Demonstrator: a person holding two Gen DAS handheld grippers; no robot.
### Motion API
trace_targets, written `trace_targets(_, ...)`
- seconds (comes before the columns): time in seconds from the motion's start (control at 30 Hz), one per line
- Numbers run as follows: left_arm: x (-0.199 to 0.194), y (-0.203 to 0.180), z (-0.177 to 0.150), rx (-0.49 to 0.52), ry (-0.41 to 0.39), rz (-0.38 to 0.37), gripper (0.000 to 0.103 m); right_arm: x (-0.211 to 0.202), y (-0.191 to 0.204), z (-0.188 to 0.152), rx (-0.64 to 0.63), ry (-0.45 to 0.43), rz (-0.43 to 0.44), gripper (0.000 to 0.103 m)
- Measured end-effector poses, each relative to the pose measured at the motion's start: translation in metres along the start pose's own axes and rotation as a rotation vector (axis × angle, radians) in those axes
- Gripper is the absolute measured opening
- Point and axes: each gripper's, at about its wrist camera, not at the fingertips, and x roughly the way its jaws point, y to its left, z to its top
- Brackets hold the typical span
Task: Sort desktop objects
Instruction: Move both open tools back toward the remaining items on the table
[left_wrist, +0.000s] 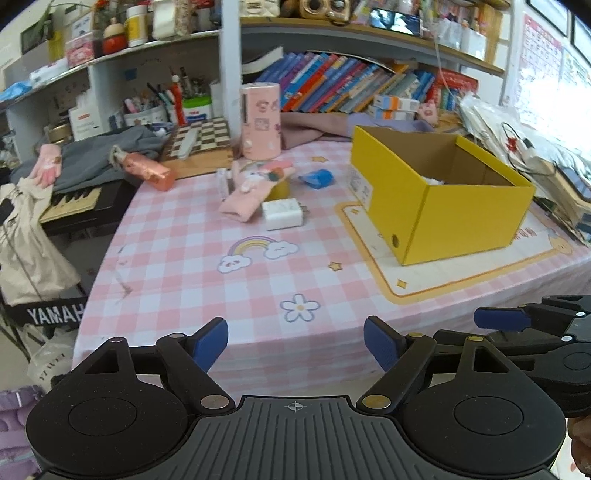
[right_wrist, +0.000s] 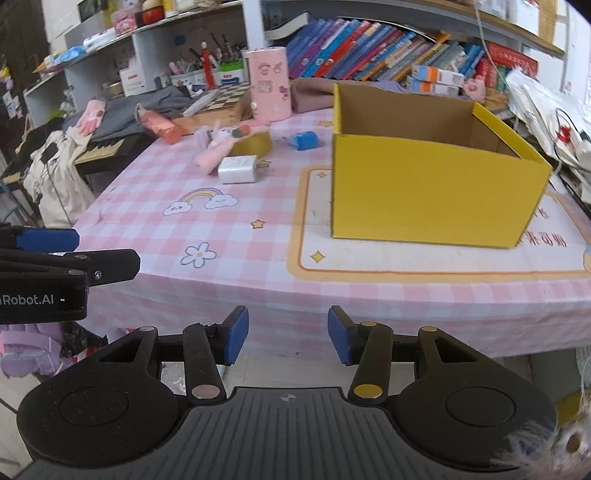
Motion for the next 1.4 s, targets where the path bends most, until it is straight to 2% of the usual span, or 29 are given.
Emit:
trace_targets(0.27,-0.005,0.024,-0.001,-0.072,-0.025,0.042,0.084,0.008,0.020,0.013,-0.074,-0.002,0.024,0.046)
trace_targets(0.57,0.002,0.043,0.013,-0.114,-0.062,0.082,0.084,0.017,0.024,0.049,-0.064,-0.043,0.044,0.048)
trace_targets(0.8,0.016,0.049,0.030,-0.113,-0.075,0.100,0.084,0.030,0.029,0.059,-0.079,-0.038,0.065,0.048)
trace_targets(1.17,0.054,0.067,0.067,-0.153,-0.060,0.077,0.087,0.066,0.035,0.079,-0.143,-0.039,0.063,0.051)
trace_targets(1.4,0.086,0.072,0.090,-0.147,-0.020,0.038,0.087,0.094,0.034,0.098,-0.154,-0.038,0.082,0.058)
